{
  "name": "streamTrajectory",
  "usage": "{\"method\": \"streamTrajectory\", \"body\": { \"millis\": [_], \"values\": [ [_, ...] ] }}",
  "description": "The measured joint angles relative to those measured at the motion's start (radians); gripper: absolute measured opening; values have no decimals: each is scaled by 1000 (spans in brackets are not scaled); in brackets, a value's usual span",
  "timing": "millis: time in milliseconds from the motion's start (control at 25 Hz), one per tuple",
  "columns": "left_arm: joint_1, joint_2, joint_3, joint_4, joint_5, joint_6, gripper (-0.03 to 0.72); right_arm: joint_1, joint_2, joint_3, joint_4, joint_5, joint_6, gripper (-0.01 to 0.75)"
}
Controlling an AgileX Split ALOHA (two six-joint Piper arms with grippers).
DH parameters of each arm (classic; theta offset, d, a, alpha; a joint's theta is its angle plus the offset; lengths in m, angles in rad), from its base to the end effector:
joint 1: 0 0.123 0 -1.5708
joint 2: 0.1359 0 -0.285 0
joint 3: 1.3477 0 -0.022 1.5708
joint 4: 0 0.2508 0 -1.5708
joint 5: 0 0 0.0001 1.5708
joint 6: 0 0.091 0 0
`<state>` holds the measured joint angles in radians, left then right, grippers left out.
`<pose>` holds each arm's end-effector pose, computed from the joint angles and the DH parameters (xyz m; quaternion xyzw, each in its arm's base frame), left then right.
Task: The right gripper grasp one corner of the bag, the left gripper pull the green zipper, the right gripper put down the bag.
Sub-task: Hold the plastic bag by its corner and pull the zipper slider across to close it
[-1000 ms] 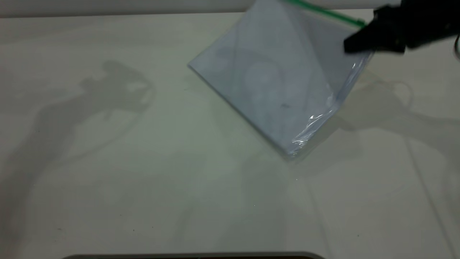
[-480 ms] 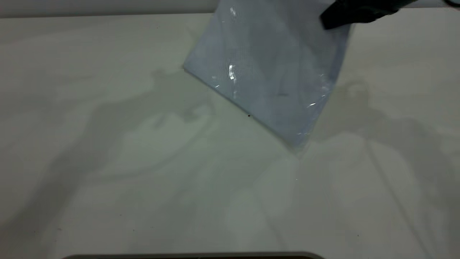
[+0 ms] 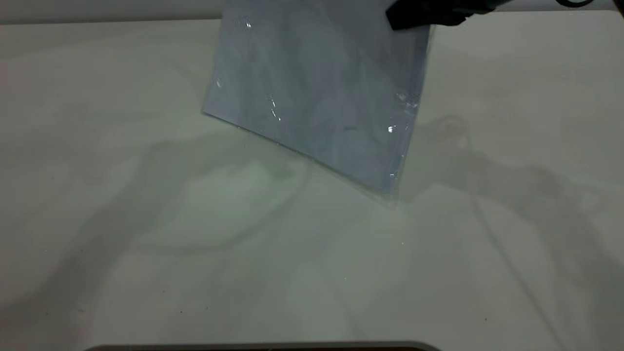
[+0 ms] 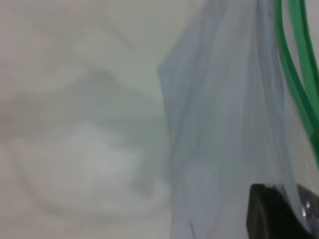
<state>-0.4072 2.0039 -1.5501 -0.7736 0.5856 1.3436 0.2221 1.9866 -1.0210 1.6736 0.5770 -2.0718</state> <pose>0.4024 -0.2119 0.2329 0.5261 0.7464 -0.1354 0.3844 0.3588 0.1317 0.1313 -0.3637 0.8200 0.2342 0.3748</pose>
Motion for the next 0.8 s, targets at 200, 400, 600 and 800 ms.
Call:
{"method": "streamTrajectory", "body": {
  "millis": [200, 400, 600, 800],
  "values": [
    [-6, 35, 0, -92, 43, 152, 587, 0, 0, 0, 2, 63, -43, 35],
    [-15, 62, 0, -186, 47, 314, 587, 0, 1, 0, 7, 55, -43, 35],
    [-16, 85, 0, -294, 47, 411, 587, 0, 5, 0, 22, 4, -43, 35],
    [-16, 136, -1, -313, 47, 443, 587, 0, 48, 0, 50, -13, -43, 35]
  ]
}}
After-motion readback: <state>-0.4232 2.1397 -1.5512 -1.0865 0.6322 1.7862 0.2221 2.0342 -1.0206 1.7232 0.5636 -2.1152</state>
